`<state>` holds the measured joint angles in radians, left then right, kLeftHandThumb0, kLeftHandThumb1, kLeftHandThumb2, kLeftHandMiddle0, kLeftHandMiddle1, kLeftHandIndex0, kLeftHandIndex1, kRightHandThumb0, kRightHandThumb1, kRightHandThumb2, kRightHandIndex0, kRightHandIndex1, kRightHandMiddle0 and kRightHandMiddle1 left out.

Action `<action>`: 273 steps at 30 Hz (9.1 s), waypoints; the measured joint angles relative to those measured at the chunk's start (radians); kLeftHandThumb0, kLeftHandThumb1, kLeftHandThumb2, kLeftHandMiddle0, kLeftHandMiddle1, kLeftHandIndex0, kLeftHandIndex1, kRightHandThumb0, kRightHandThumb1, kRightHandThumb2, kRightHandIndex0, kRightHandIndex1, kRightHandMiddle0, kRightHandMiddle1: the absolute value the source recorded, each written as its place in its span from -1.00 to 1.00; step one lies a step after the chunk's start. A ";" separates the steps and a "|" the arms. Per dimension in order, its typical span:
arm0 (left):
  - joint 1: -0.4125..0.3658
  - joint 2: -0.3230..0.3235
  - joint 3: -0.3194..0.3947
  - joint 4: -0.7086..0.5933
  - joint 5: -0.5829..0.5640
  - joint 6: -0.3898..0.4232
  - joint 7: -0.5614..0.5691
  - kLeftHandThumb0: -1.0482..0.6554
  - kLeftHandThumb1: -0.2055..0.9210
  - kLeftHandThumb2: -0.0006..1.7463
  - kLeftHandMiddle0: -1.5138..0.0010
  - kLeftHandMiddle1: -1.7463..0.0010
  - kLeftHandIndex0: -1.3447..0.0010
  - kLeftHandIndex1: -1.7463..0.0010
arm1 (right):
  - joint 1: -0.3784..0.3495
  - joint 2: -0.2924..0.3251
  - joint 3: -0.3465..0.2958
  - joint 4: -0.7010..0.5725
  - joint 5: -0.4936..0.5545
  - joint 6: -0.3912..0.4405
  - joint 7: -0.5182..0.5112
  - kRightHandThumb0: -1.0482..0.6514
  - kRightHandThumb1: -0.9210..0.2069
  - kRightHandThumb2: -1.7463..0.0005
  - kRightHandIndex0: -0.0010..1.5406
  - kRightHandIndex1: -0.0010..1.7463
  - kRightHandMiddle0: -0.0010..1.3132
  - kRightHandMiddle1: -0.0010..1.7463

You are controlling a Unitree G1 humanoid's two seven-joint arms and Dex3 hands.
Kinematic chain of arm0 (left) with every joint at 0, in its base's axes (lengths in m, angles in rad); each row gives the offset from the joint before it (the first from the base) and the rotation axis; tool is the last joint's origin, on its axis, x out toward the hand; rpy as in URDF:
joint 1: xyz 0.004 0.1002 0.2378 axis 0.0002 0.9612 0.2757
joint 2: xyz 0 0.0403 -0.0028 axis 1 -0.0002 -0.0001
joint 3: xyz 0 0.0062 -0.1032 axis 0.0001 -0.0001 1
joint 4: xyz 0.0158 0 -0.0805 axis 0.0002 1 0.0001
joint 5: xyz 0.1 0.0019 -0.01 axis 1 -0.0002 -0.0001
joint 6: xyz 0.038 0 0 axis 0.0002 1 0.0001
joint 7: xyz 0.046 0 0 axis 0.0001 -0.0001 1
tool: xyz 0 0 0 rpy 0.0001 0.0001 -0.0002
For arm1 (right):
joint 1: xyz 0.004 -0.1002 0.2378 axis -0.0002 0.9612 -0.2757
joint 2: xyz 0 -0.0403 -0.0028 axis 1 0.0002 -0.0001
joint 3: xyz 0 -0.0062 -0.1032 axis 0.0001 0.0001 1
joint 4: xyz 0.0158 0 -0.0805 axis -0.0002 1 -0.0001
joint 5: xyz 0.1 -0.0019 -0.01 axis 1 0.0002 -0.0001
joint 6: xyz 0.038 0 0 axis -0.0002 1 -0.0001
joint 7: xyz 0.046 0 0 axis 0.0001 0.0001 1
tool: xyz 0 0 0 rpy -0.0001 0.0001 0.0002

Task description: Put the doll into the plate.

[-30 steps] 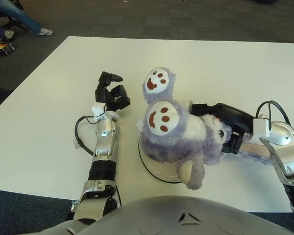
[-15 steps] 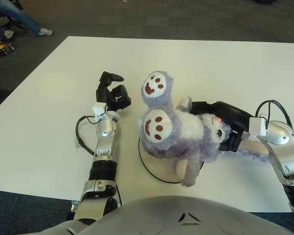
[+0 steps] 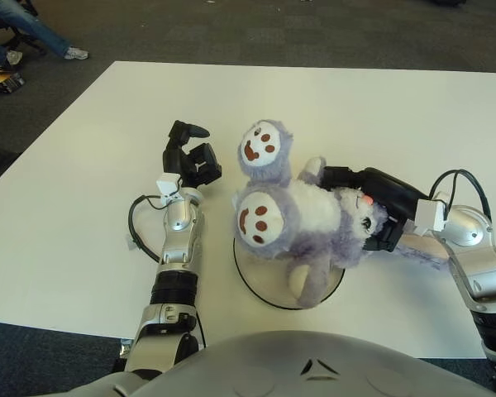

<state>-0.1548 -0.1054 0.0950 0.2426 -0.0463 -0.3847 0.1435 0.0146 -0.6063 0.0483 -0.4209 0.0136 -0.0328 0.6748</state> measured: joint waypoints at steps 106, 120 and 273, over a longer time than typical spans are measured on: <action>0.001 -0.005 -0.013 -0.001 0.006 0.011 0.012 -0.28 0.17 0.31 -0.69 -1.00 0.25 -1.00 | -0.033 0.104 -0.062 0.262 0.153 -0.321 0.032 -1.00 -1.00 0.41 -1.00 -0.91 -1.00 -1.00; 0.001 -0.005 -0.013 0.000 0.008 0.011 0.012 -0.28 0.18 0.30 -0.69 -1.00 0.26 -1.00 | -0.033 0.142 -0.062 0.242 0.207 -0.224 -0.001 -1.00 -1.00 0.37 -0.93 -0.92 -1.00 -1.00; 0.112 -0.011 0.006 -0.196 -0.038 0.117 -0.039 -0.33 -0.05 0.49 -0.66 -1.00 0.10 -1.00 | -0.171 0.494 -0.212 0.532 0.132 0.040 -0.662 0.21 0.48 -0.73 0.03 1.00 0.01 0.74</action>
<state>-0.0427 -0.1160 0.1014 0.0466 -0.0844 -0.2674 0.1046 -0.1561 -0.1119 -0.1637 0.1108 0.1456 0.0071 0.0123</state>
